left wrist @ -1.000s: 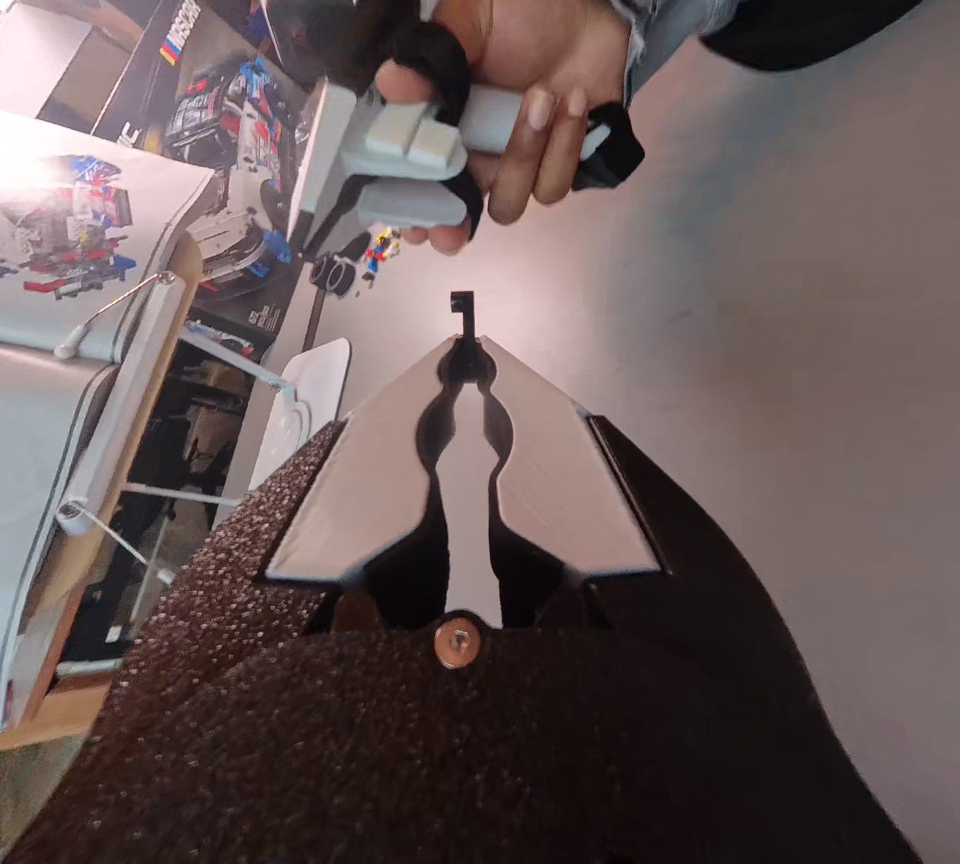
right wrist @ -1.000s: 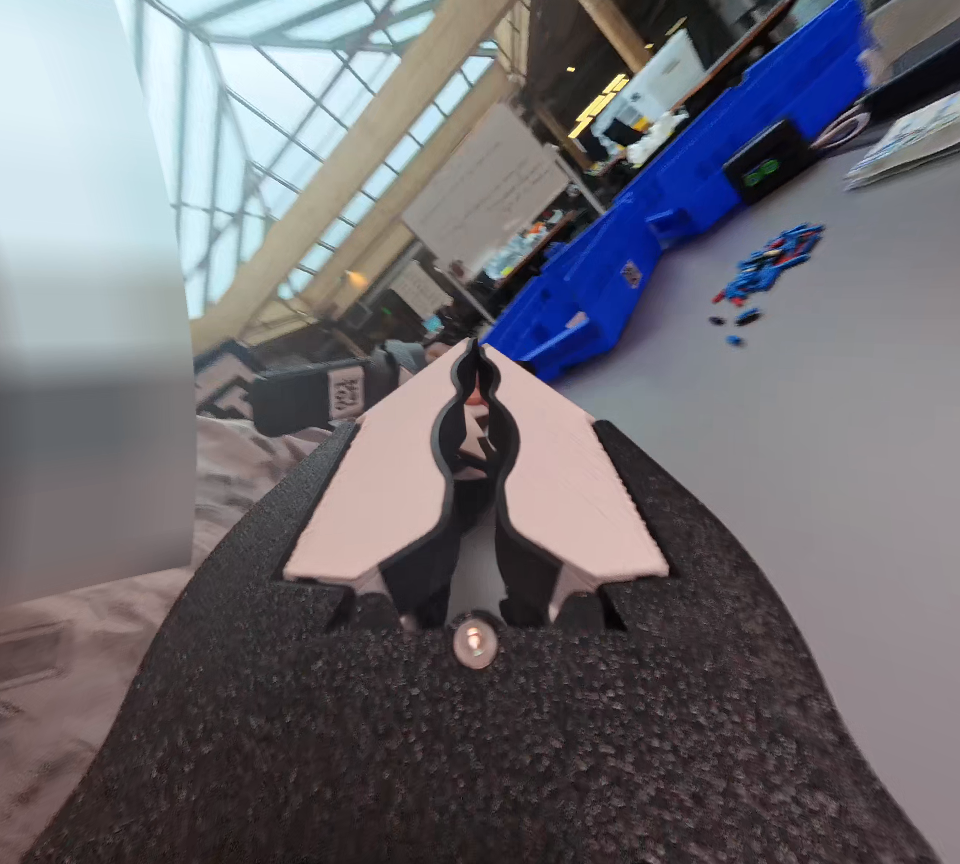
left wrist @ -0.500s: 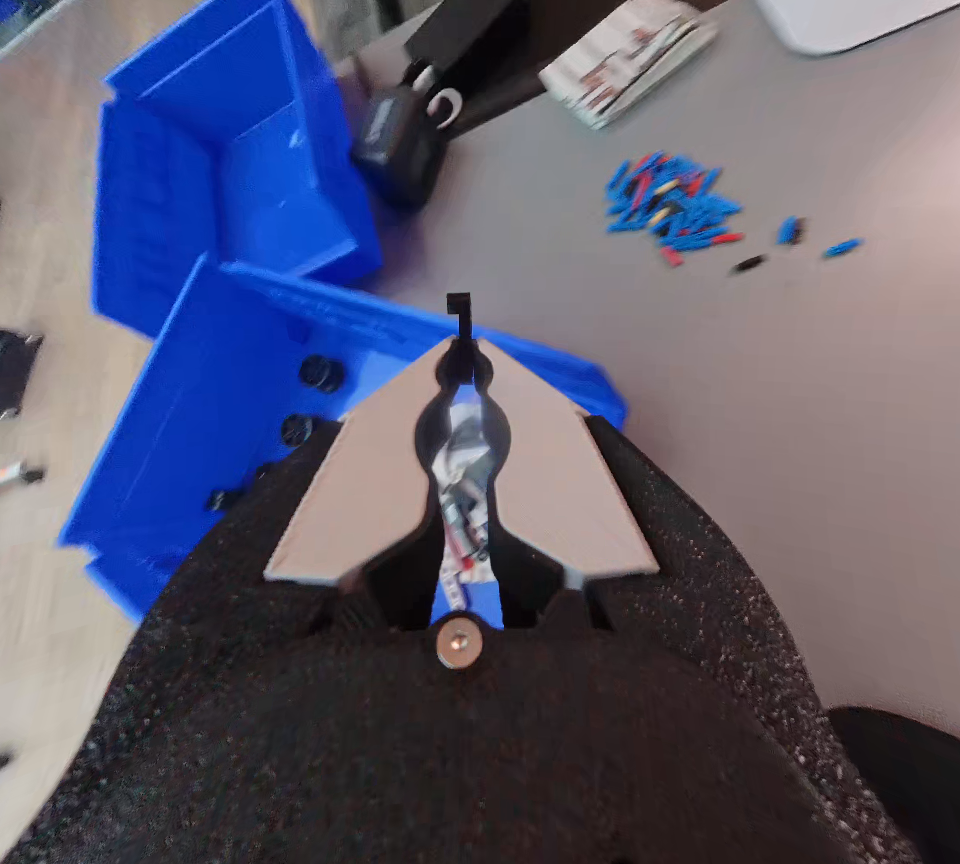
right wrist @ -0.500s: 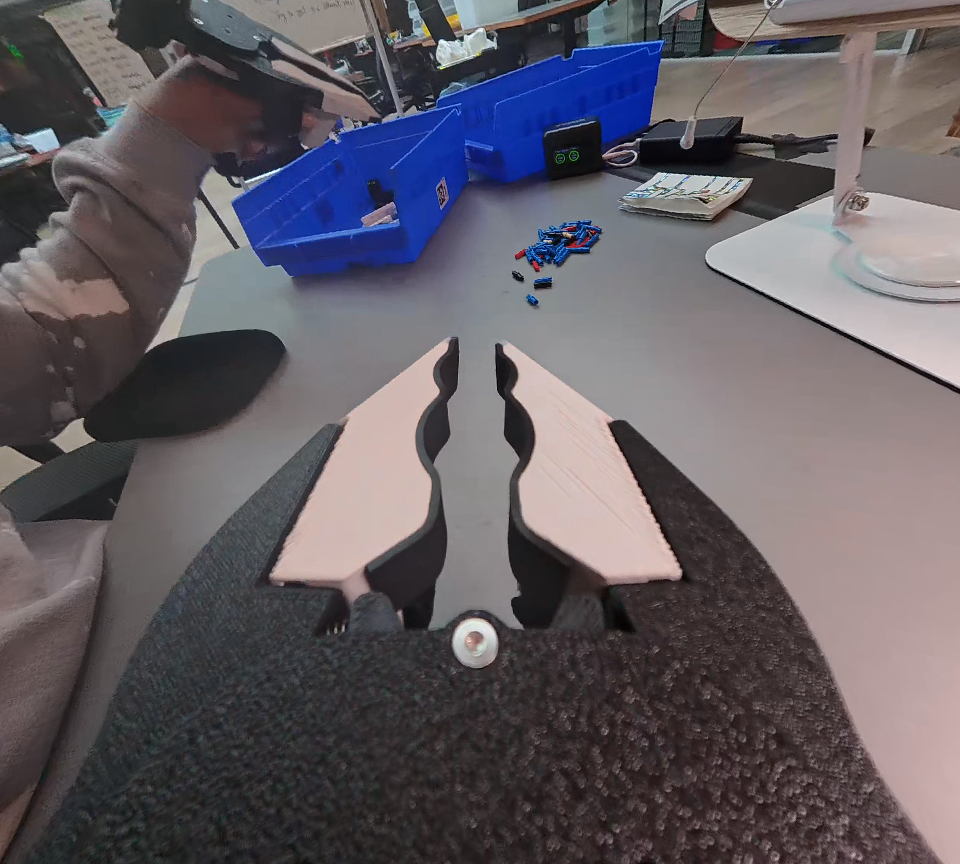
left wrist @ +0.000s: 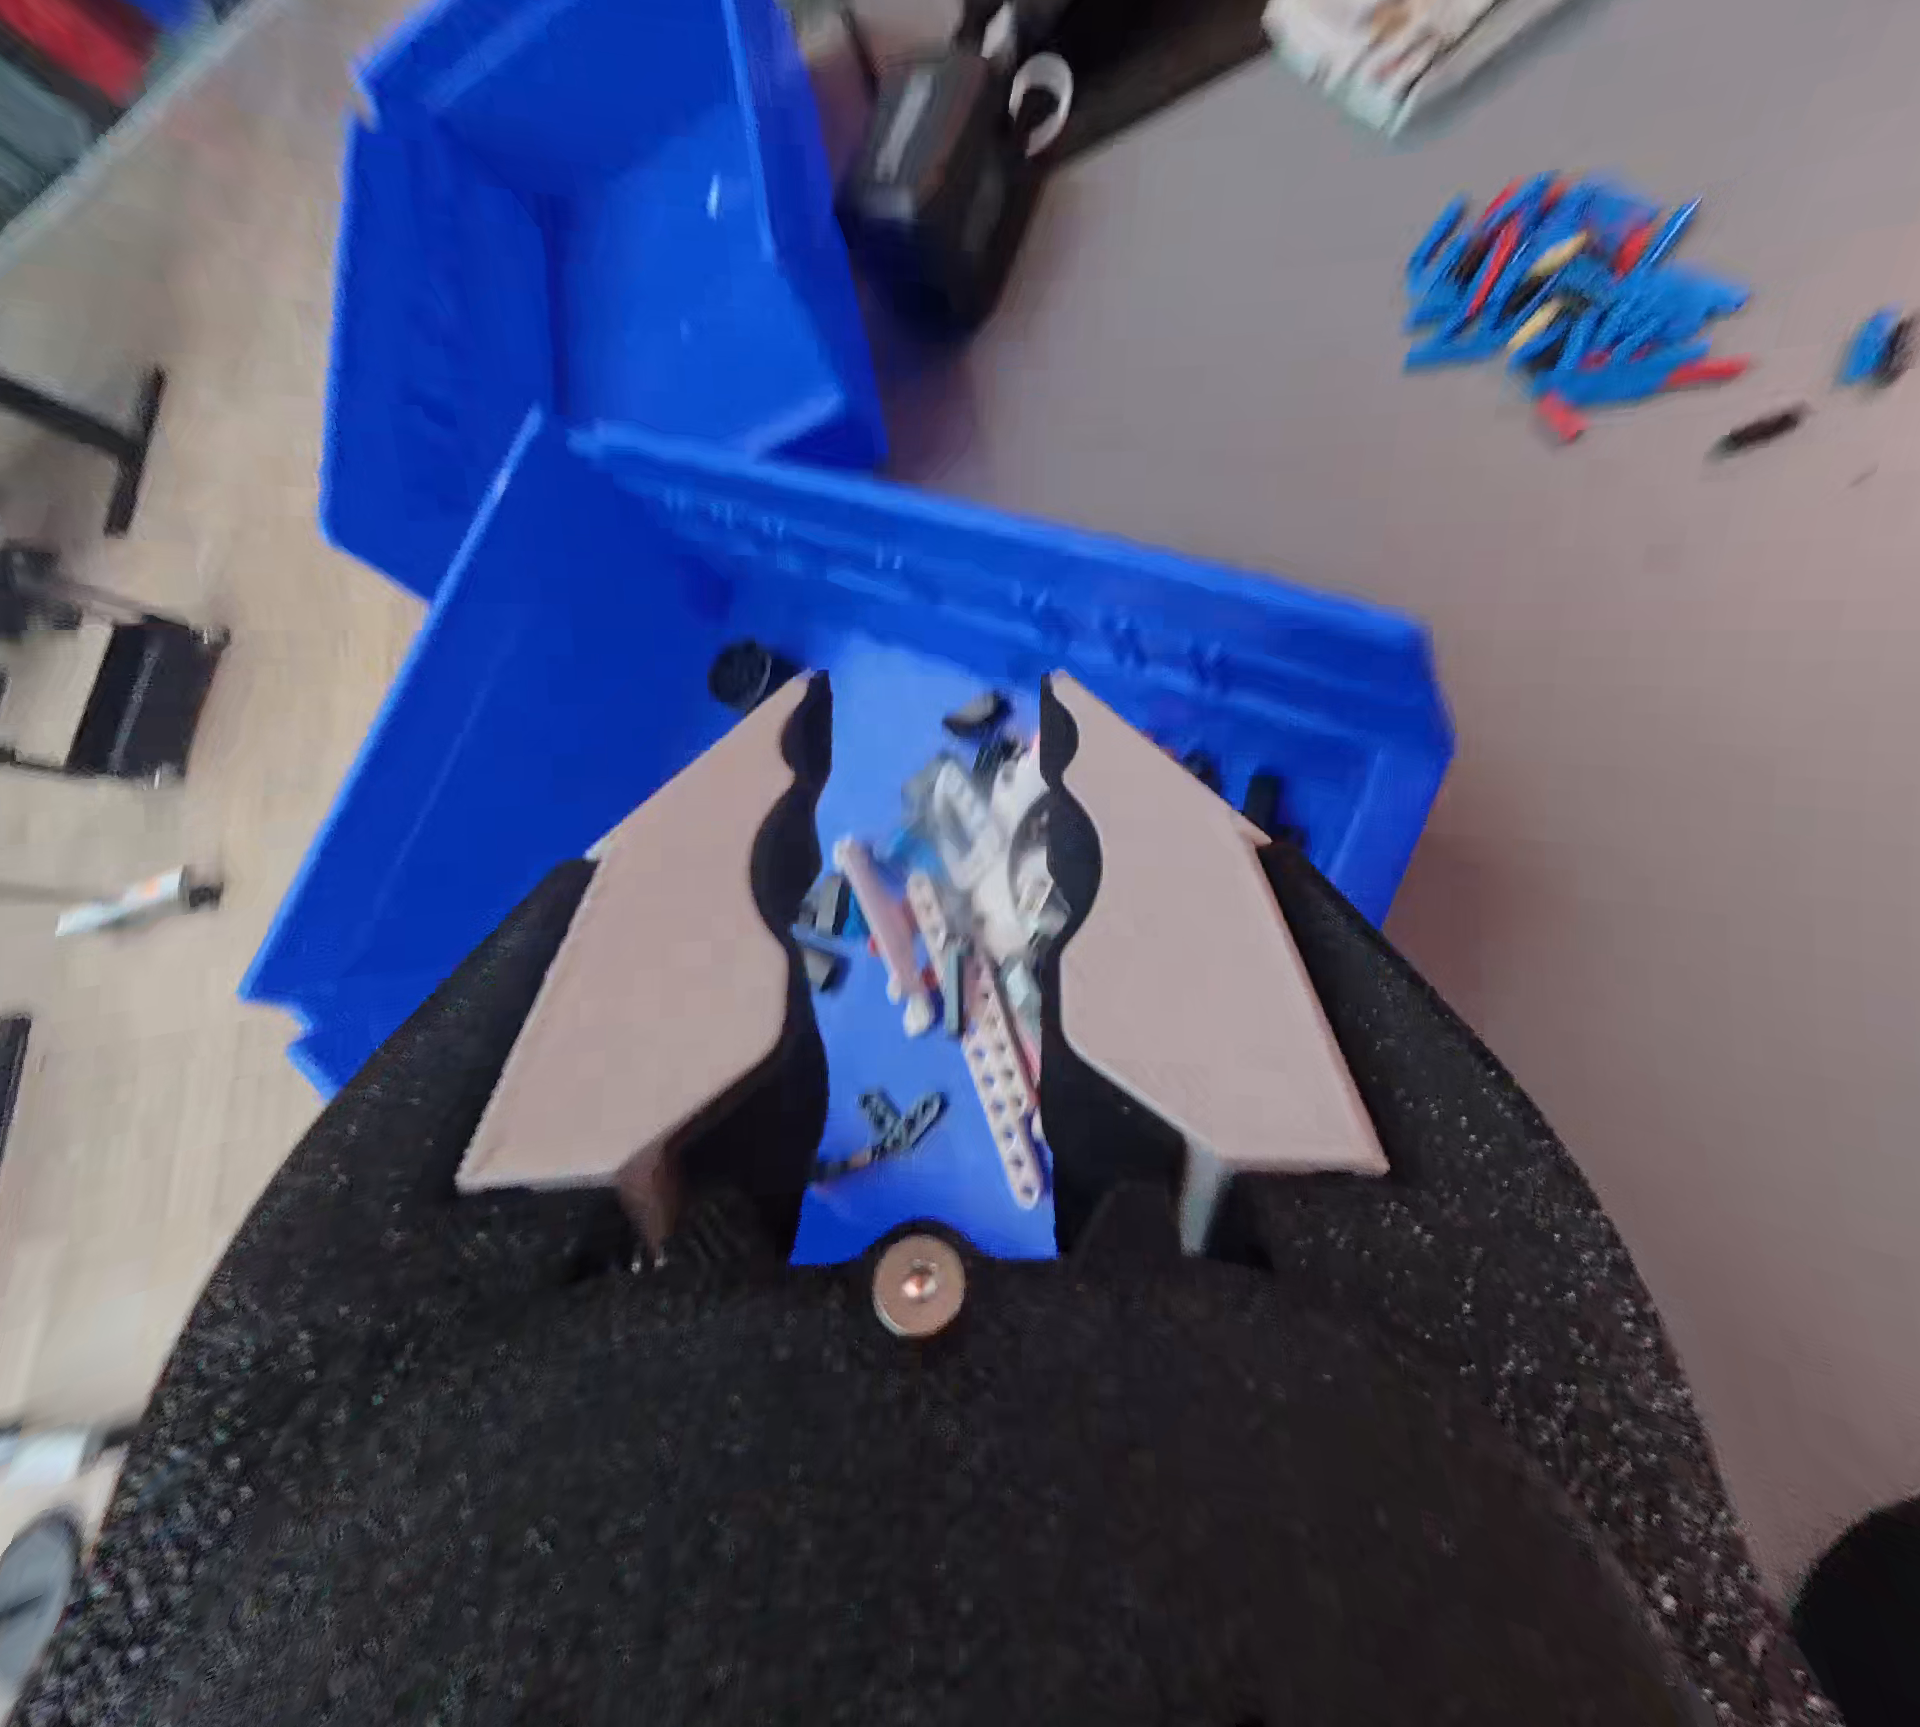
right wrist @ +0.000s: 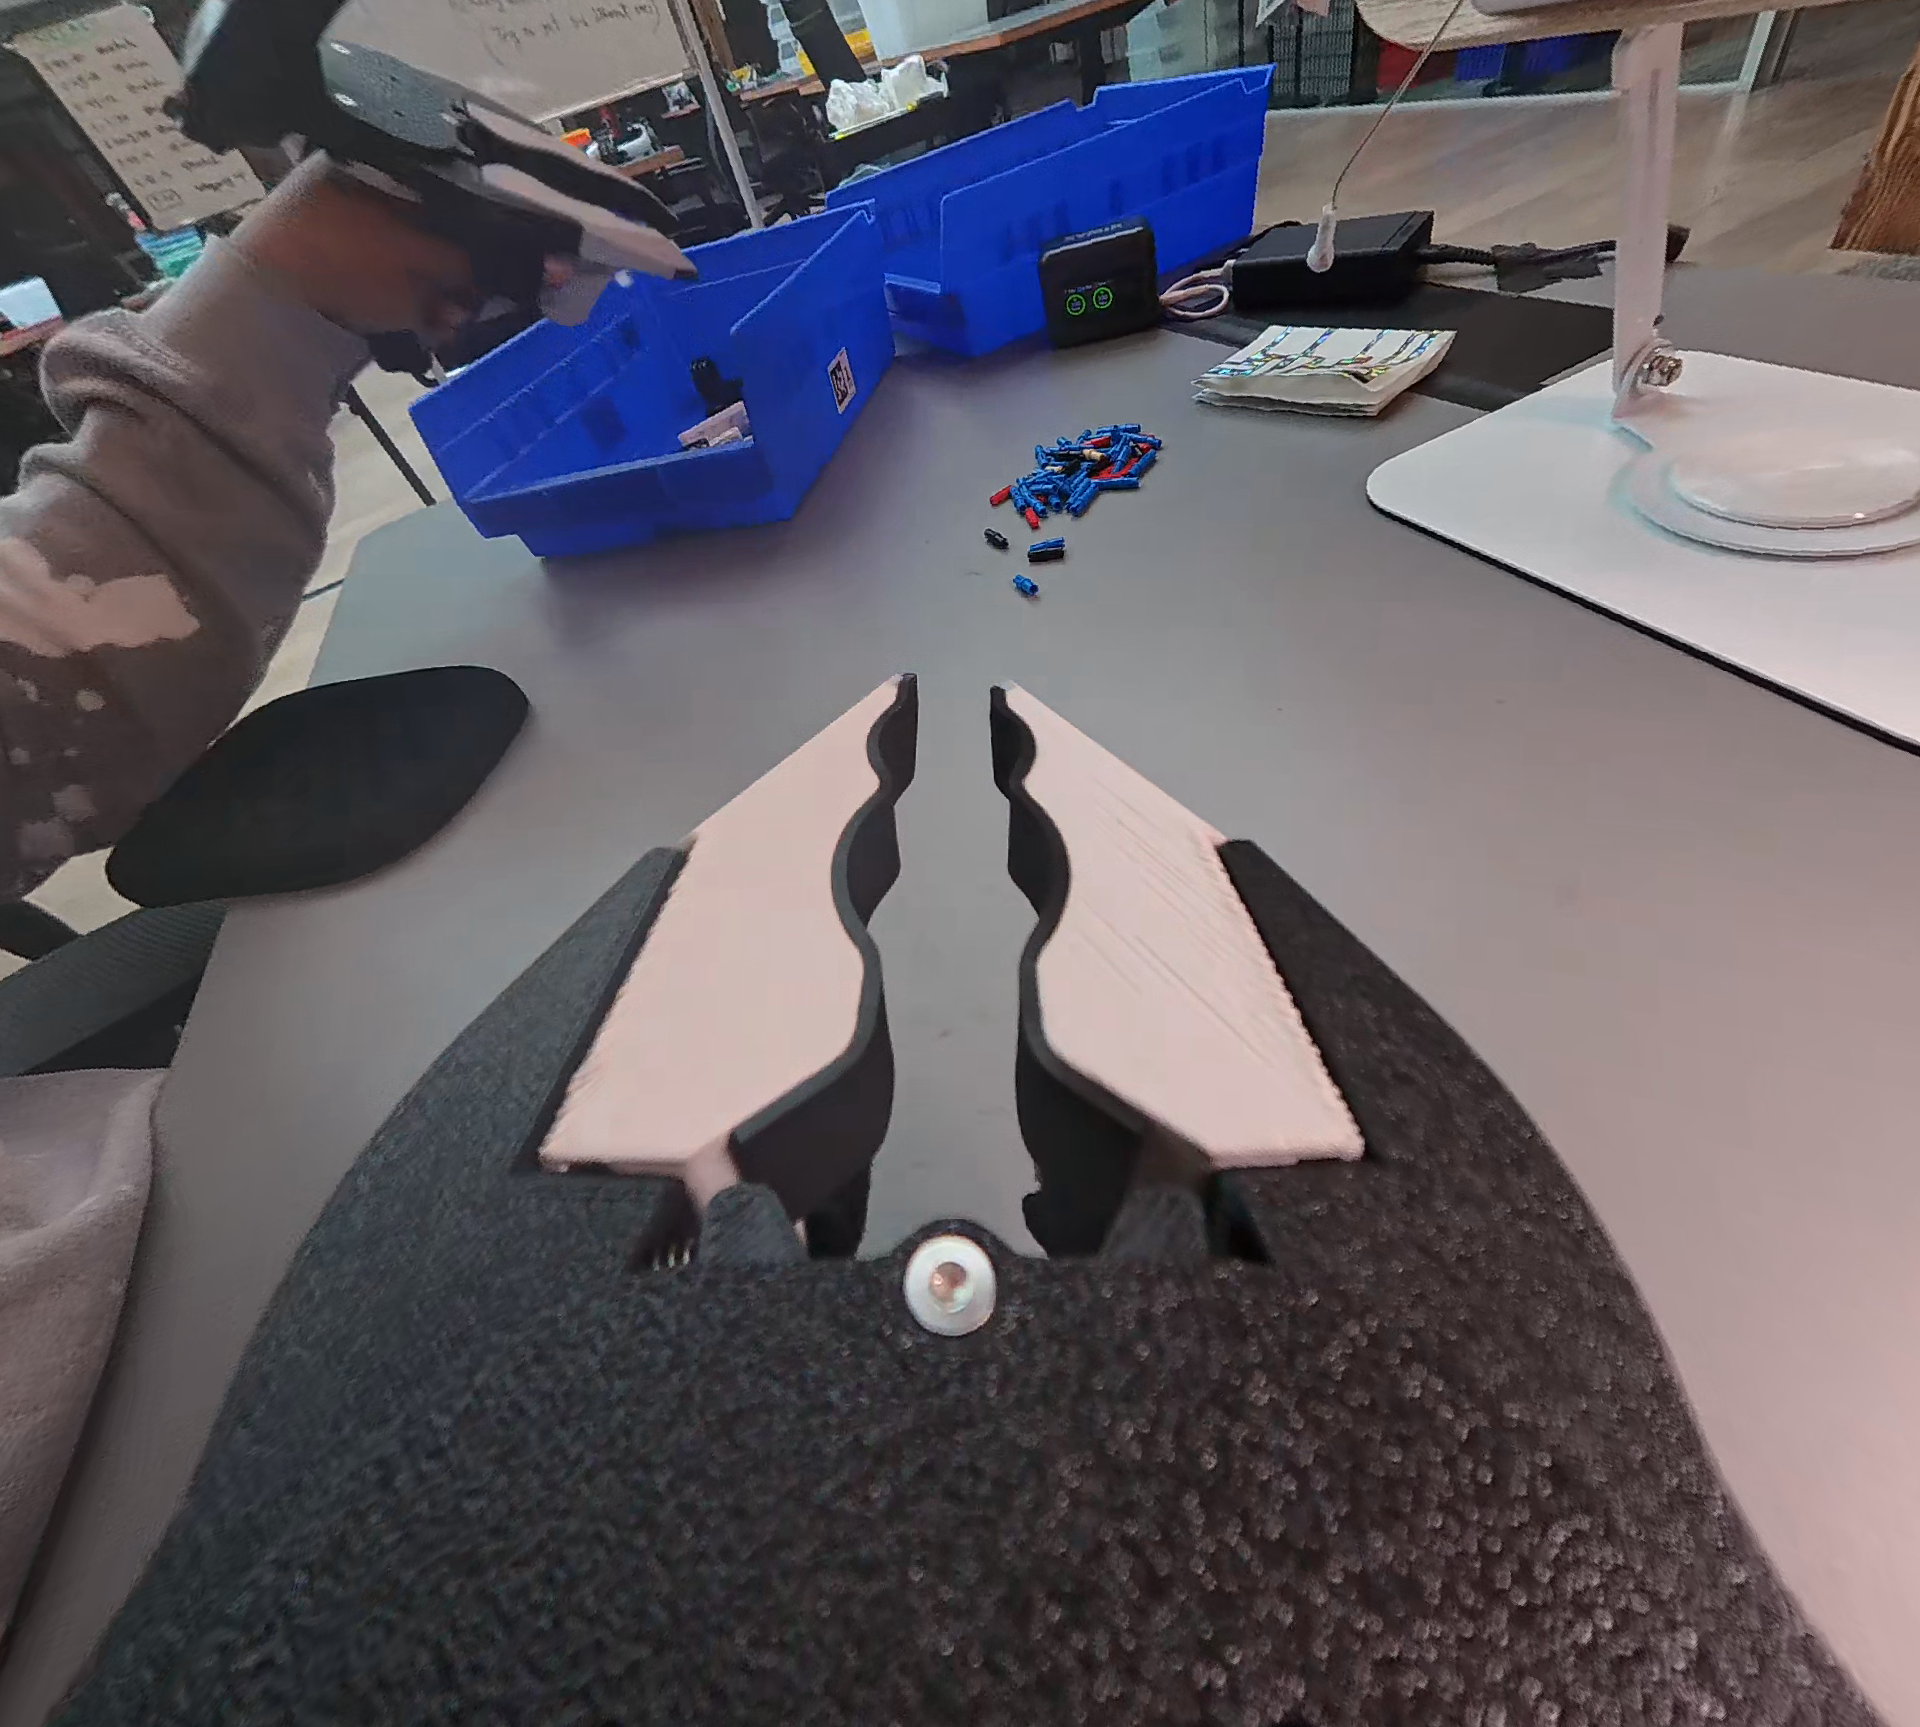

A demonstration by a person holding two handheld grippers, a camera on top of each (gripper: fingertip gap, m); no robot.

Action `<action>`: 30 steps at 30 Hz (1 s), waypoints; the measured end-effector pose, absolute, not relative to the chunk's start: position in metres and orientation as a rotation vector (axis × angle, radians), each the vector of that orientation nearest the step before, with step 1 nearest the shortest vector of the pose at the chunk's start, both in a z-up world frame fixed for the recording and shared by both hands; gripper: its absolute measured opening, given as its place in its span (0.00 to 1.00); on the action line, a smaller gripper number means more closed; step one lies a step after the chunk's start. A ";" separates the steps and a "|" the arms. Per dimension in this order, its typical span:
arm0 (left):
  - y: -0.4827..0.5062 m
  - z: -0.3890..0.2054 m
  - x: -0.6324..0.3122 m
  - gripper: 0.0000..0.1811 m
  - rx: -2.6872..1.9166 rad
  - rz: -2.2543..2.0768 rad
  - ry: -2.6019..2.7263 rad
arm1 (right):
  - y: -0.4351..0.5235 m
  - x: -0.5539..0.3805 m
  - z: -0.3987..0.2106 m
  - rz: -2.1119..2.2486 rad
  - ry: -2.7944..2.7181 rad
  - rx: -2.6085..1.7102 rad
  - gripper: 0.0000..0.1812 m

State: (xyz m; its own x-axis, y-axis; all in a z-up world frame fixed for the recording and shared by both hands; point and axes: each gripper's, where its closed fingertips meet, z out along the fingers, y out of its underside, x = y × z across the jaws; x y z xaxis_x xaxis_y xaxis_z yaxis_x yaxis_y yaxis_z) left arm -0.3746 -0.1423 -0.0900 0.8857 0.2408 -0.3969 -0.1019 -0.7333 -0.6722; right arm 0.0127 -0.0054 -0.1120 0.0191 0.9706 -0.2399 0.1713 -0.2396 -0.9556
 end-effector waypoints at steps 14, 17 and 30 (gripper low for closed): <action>-0.018 -0.061 -0.119 0.33 -1.543 -0.313 0.258 | 0.010 0.017 -0.102 1.185 -1.119 -1.434 0.09; -0.017 -0.092 -0.091 0.35 -1.598 -0.385 0.292 | 0.017 0.019 -0.103 1.082 -1.122 -1.400 0.12; -0.028 -0.069 -0.089 0.35 -1.456 -0.253 0.409 | 0.038 0.026 -0.097 1.085 -0.993 -1.425 0.20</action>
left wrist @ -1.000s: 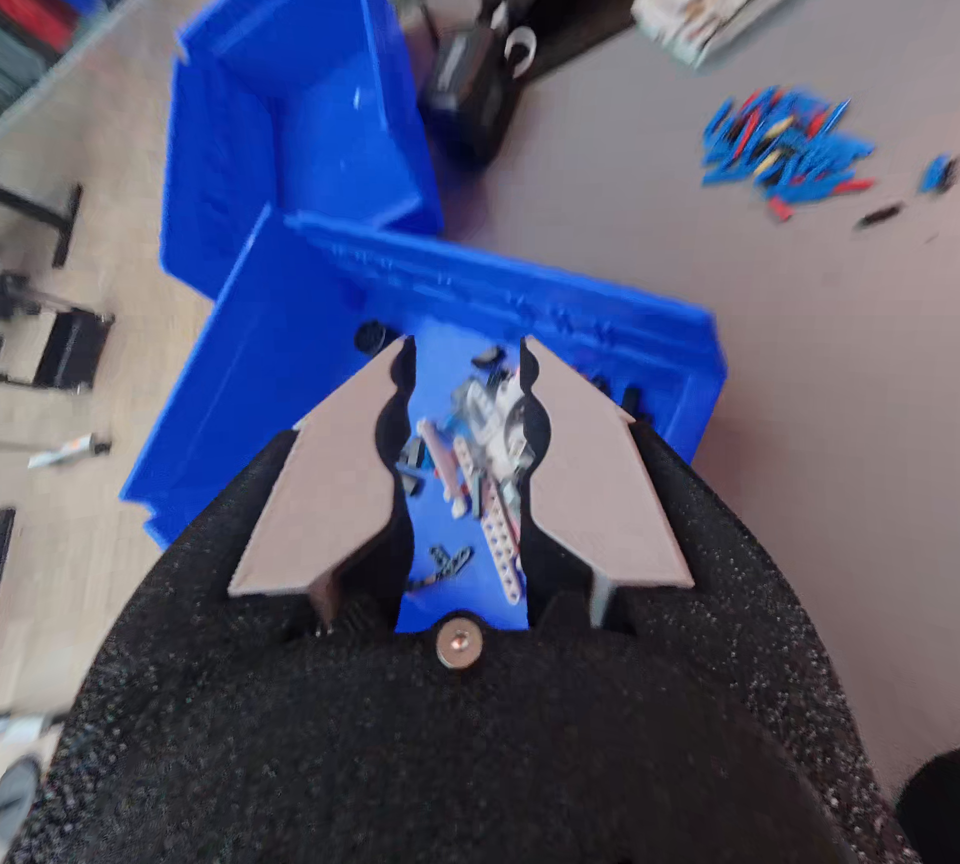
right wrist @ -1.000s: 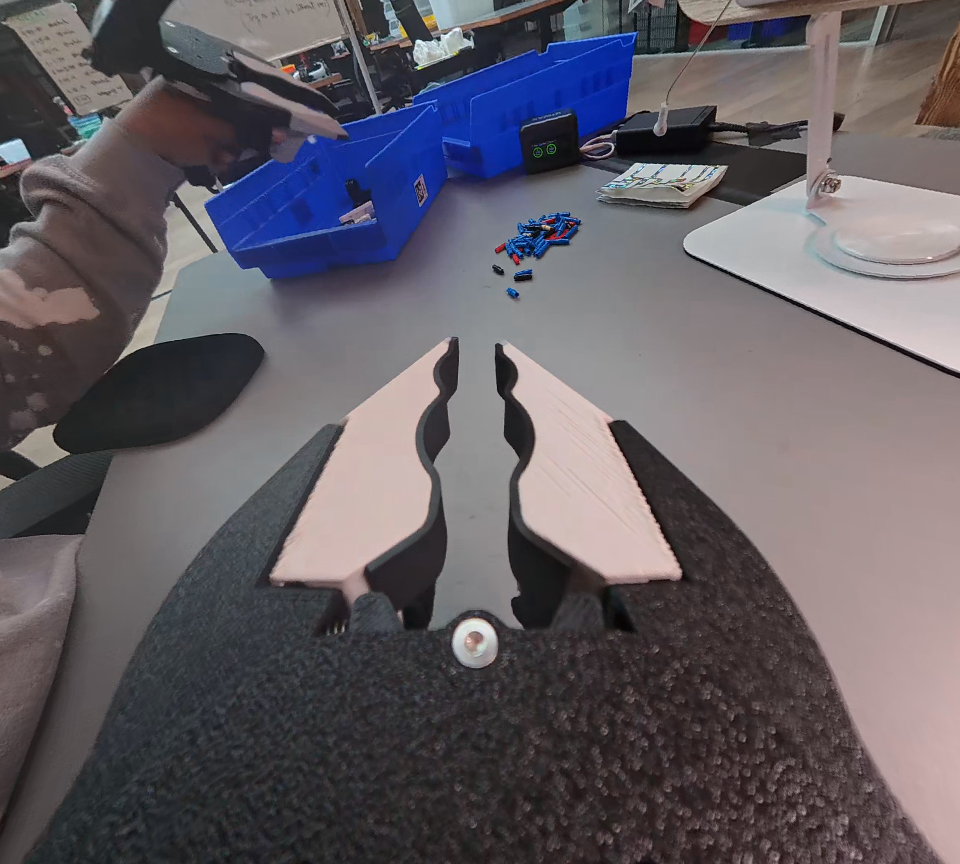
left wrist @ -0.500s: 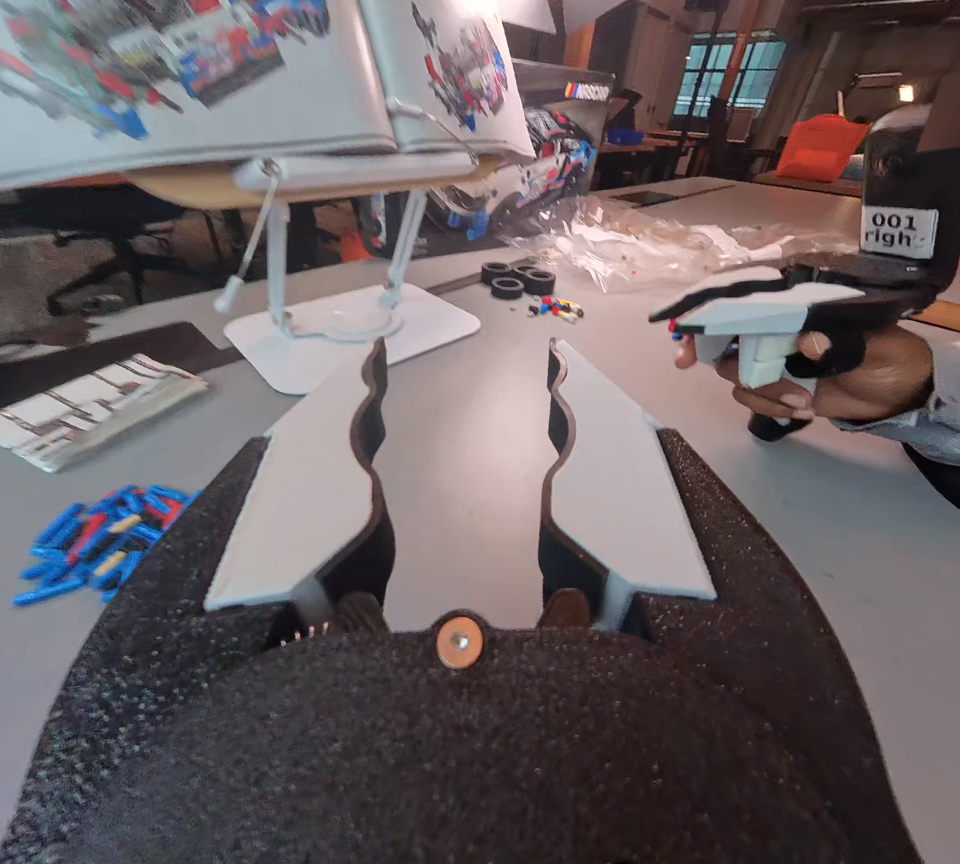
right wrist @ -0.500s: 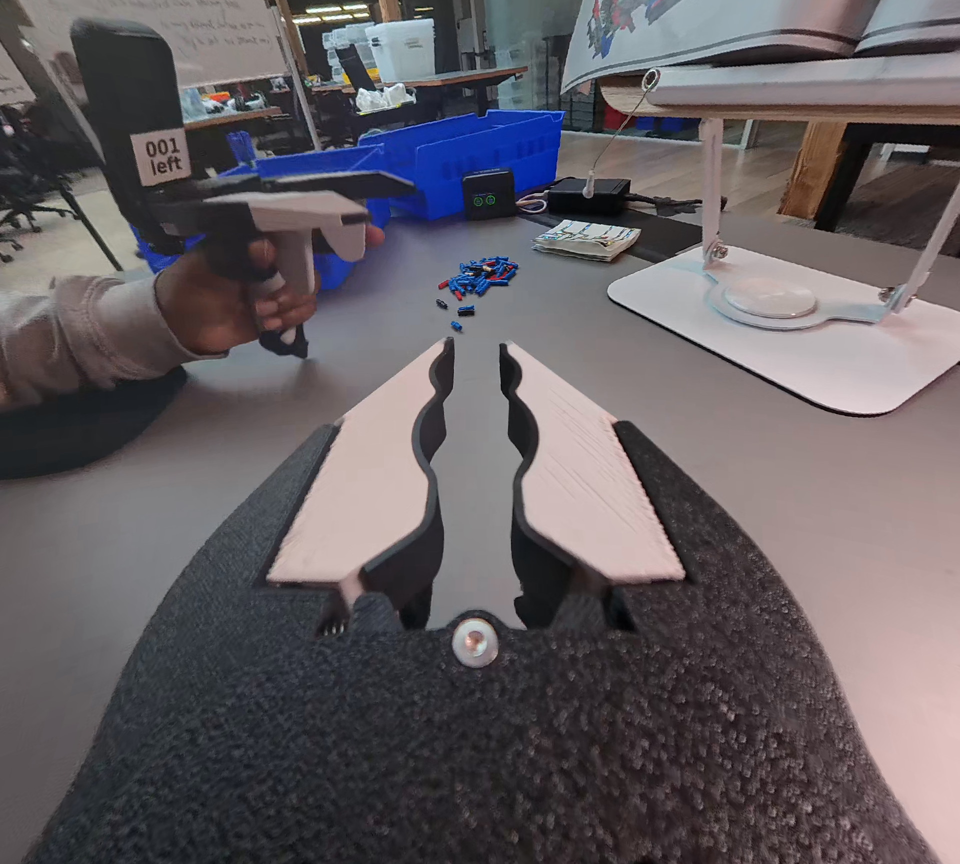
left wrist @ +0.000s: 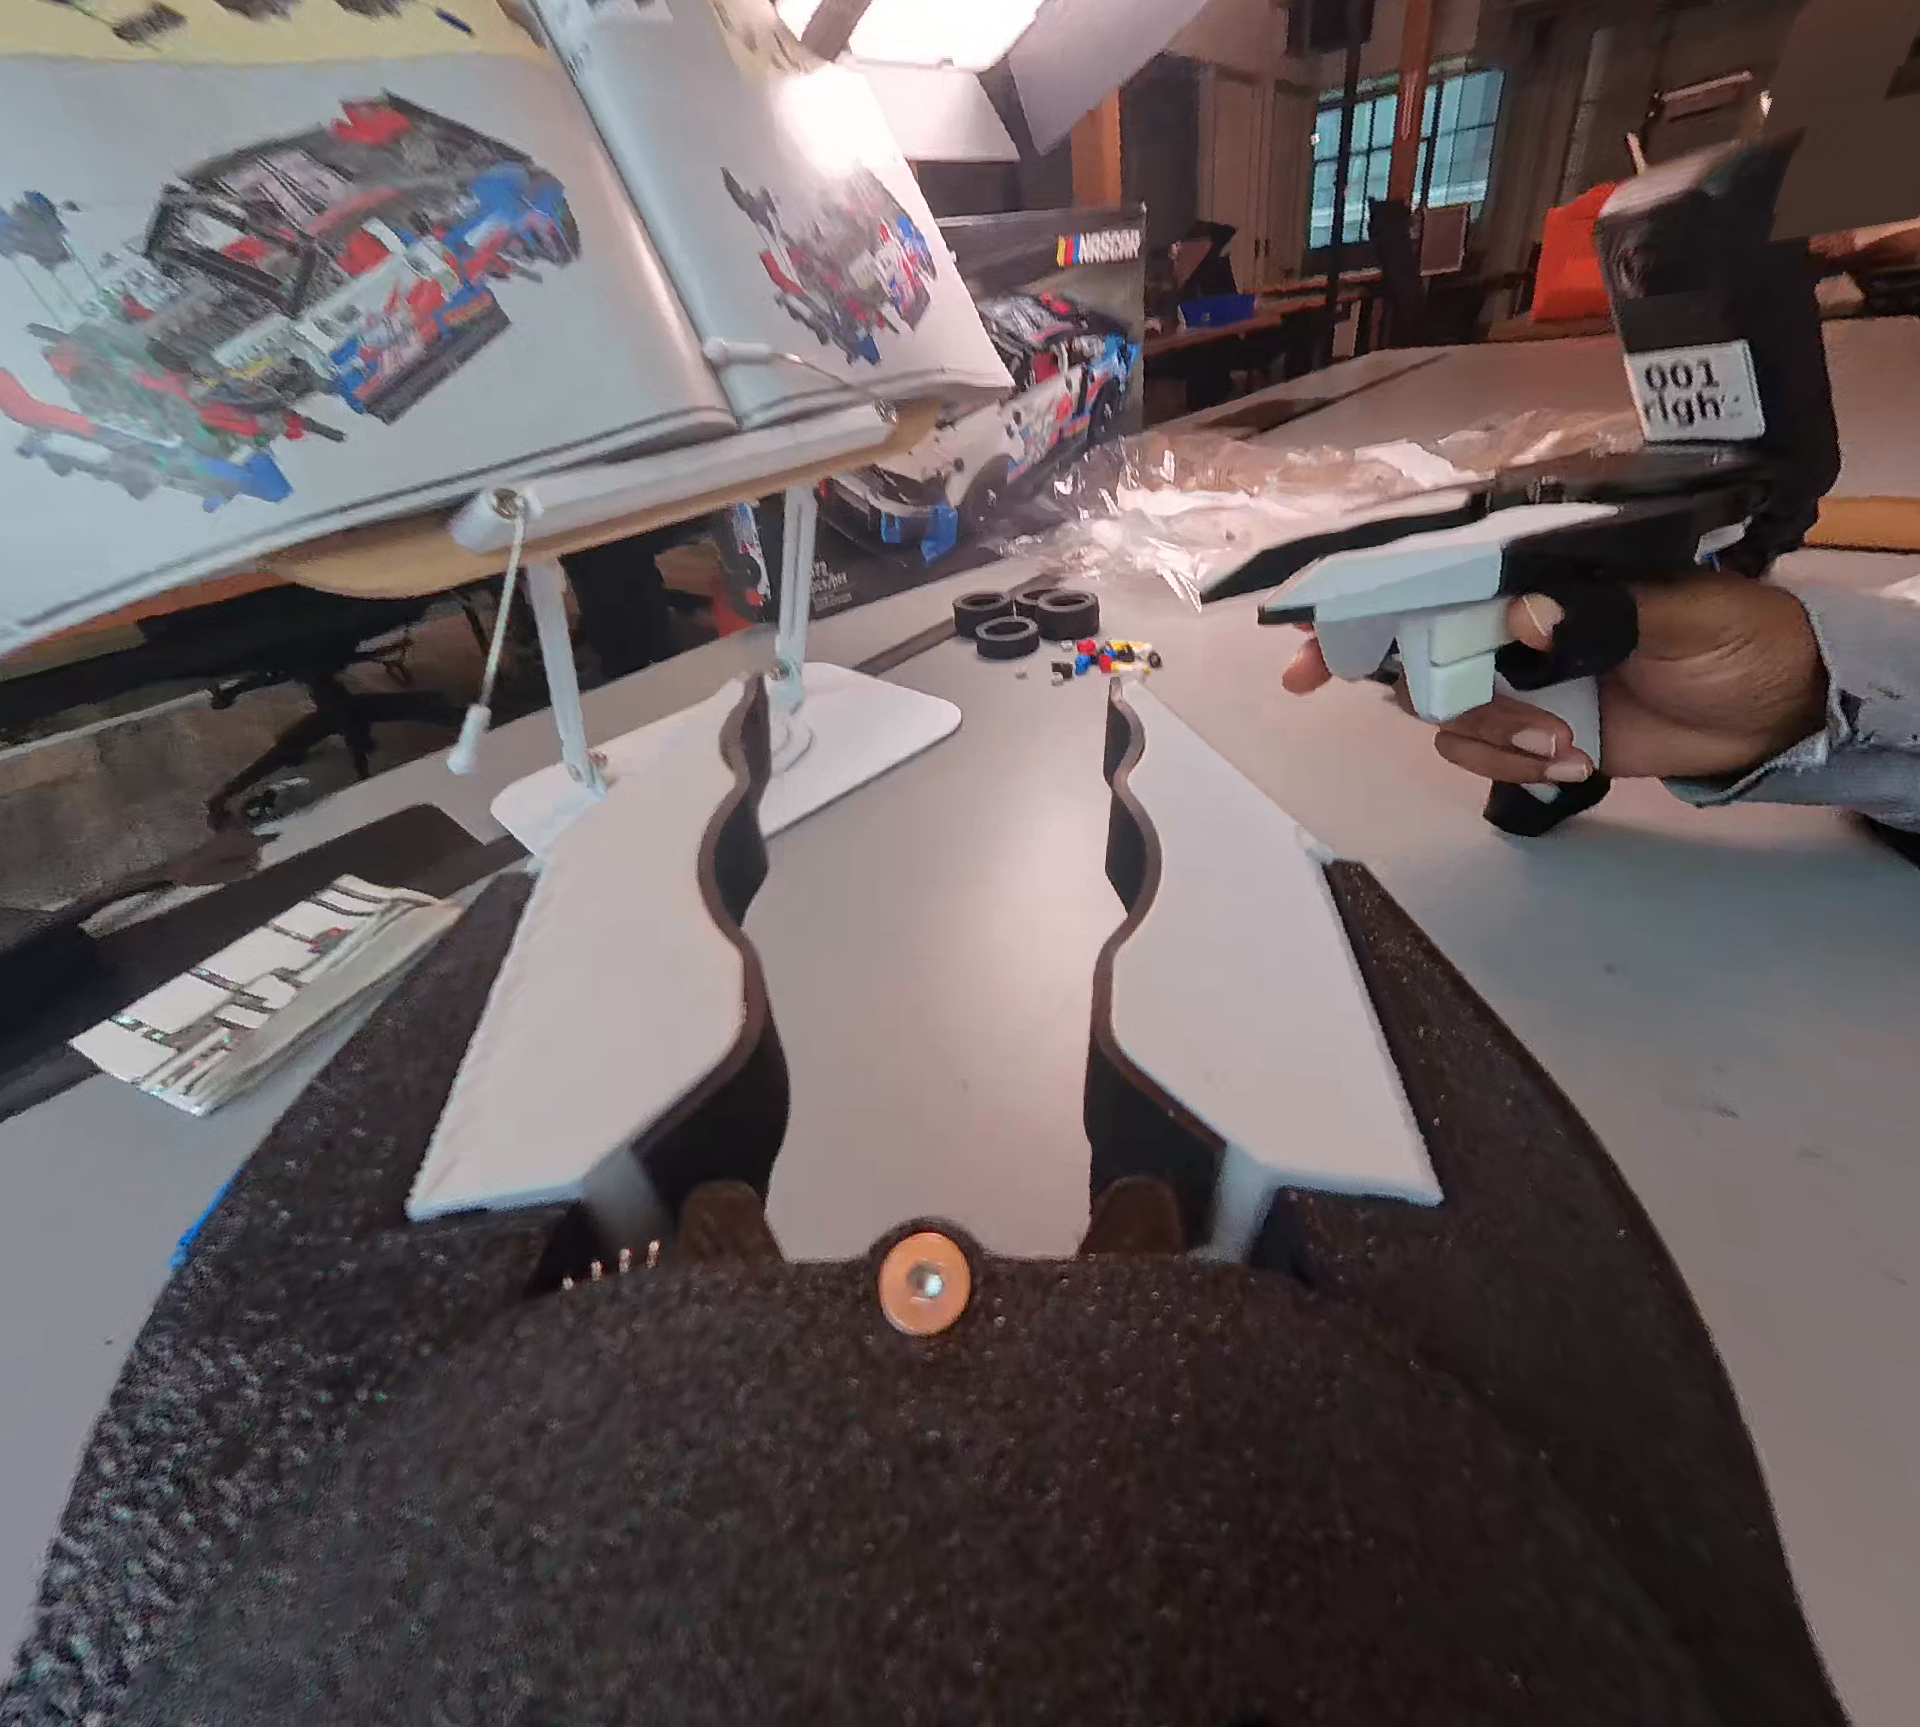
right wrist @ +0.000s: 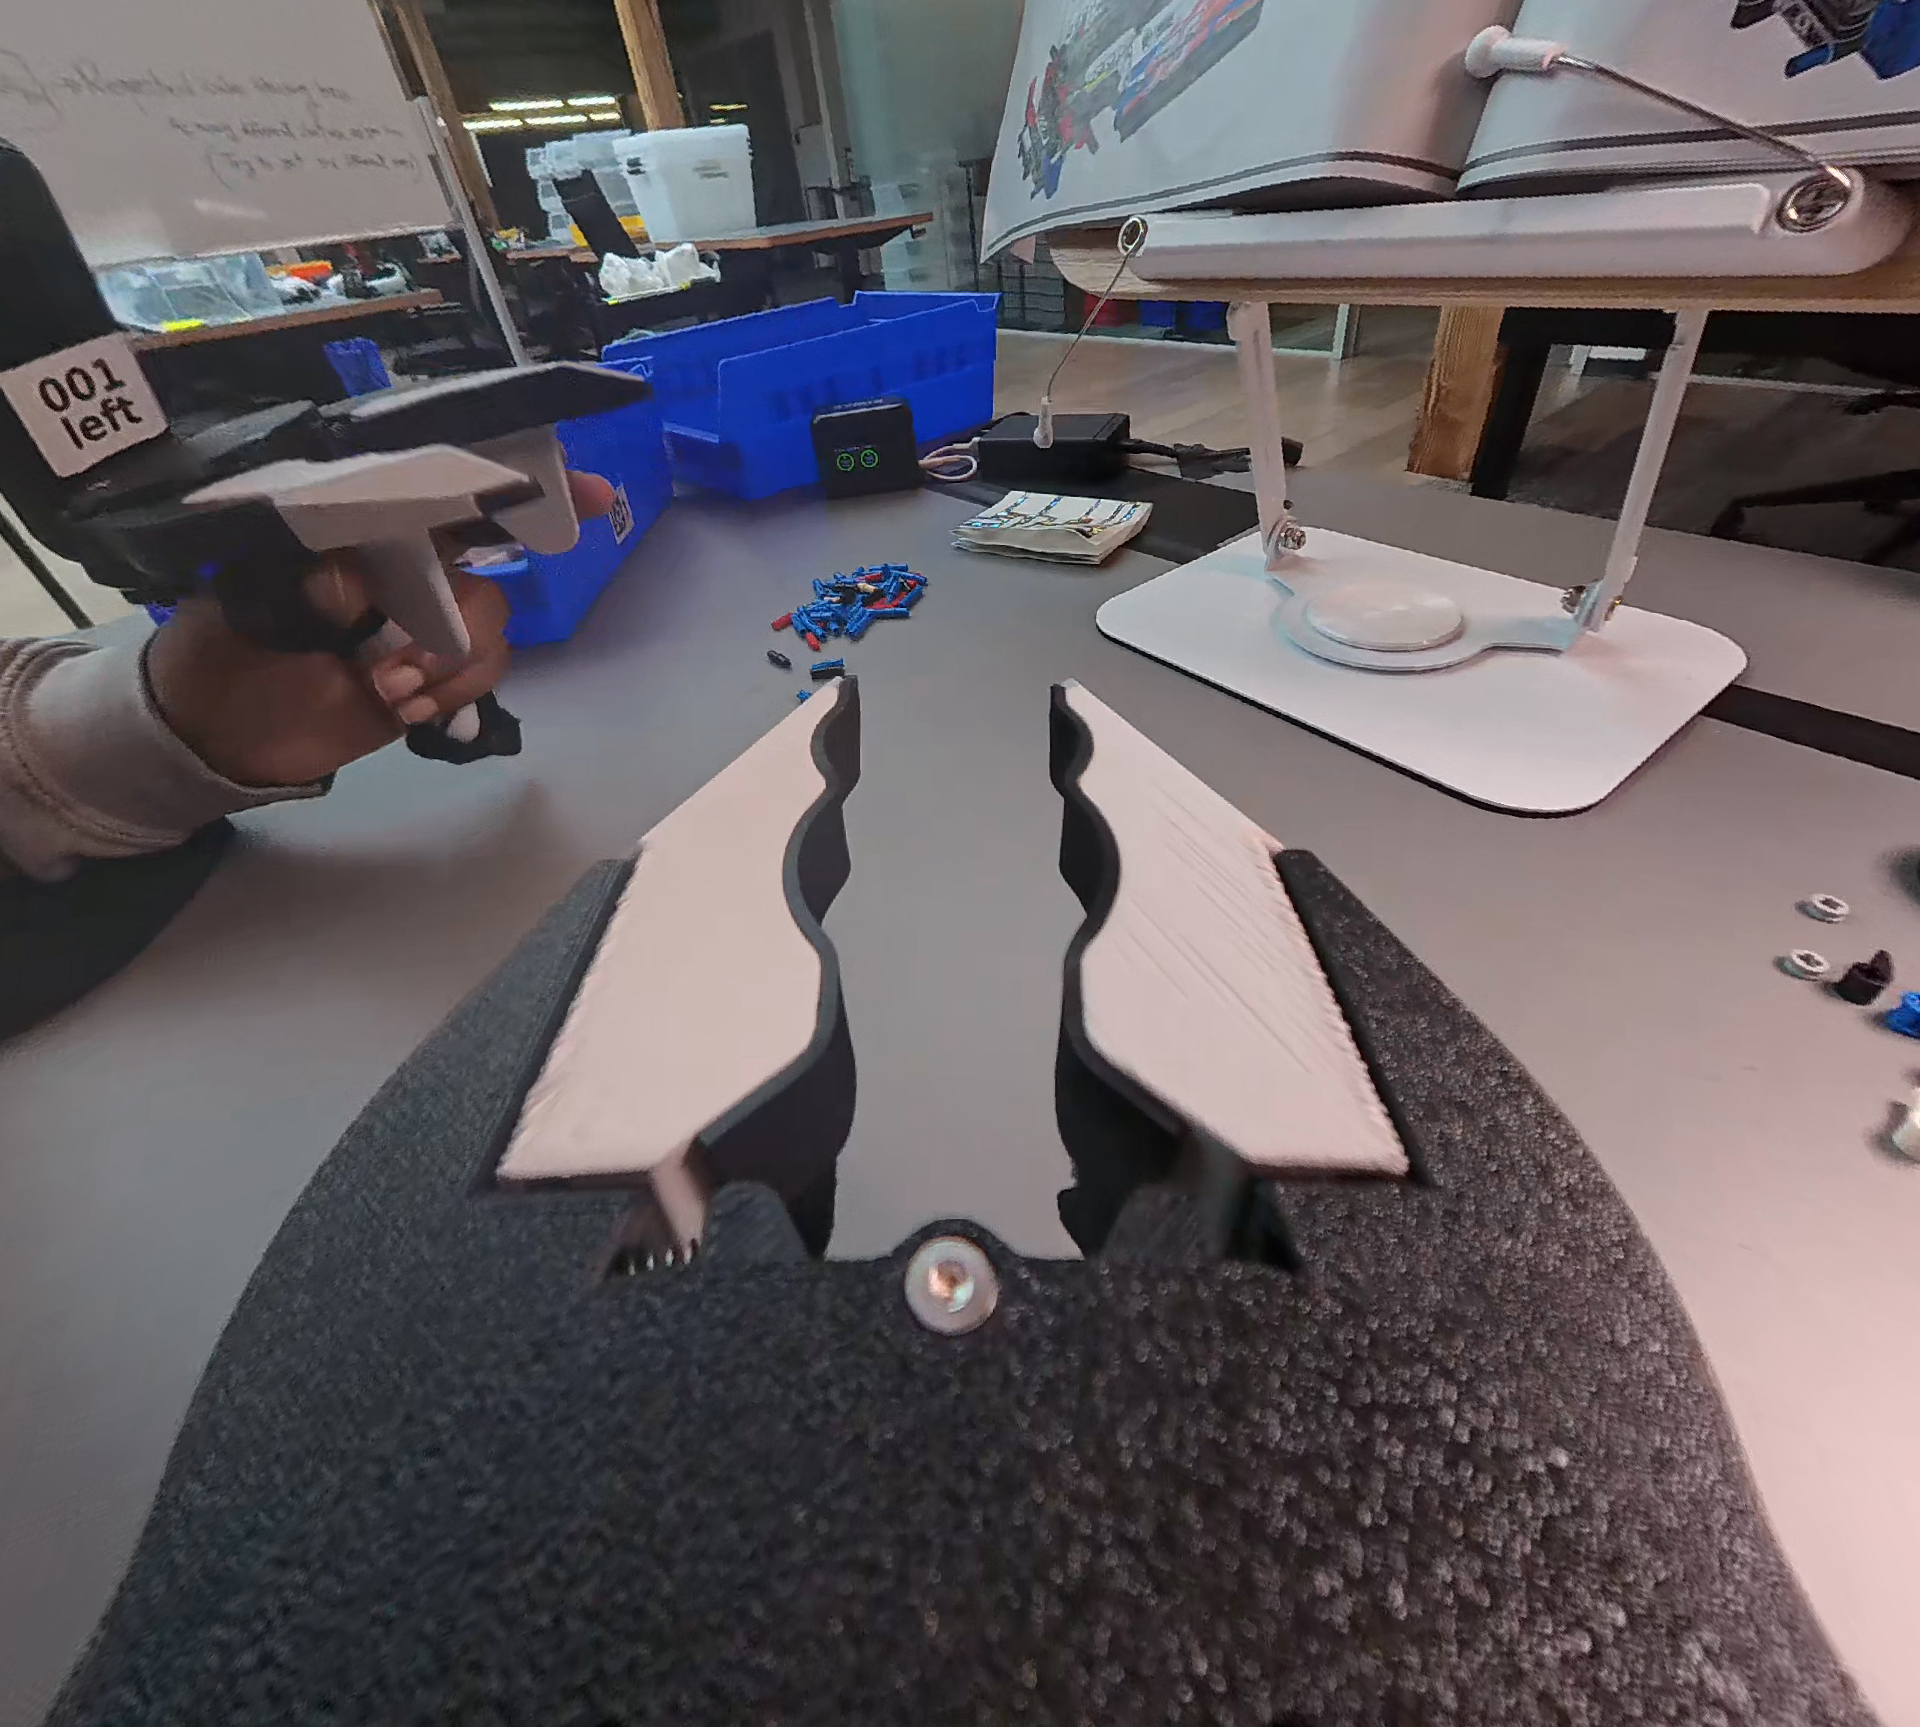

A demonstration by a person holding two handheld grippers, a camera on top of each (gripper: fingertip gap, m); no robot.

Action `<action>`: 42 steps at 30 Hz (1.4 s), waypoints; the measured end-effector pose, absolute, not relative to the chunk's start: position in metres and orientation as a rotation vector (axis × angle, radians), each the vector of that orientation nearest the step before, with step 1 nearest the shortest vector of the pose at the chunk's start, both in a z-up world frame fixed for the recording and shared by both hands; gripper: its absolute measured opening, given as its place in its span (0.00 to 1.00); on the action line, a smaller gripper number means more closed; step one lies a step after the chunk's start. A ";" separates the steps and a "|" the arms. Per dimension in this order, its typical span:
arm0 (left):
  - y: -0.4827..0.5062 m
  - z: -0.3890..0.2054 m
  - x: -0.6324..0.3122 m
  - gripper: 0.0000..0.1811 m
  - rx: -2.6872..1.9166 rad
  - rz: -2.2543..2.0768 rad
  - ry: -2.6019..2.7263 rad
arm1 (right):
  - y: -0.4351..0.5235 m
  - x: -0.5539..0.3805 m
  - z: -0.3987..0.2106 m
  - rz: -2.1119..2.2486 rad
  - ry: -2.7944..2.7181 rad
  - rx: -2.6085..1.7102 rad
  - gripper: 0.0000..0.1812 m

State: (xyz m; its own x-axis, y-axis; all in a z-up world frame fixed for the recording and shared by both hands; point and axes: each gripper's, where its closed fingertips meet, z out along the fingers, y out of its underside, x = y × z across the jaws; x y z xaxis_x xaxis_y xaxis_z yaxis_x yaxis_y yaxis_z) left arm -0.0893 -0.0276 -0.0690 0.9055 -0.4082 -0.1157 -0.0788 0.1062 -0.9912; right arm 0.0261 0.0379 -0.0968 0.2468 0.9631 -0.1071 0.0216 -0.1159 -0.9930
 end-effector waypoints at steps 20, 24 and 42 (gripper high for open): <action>-0.051 -0.035 -0.160 0.31 -1.303 -0.296 0.146 | 0.152 -0.055 0.009 0.499 -0.789 -1.322 0.36; -0.051 -0.040 -0.139 0.30 -1.329 -0.257 0.250 | 0.194 -0.103 0.039 0.413 -0.753 -1.301 0.40; 0.049 0.029 -0.150 0.31 -1.348 -0.257 0.140 | 0.235 -0.061 -0.012 -0.115 -1.222 -1.056 0.01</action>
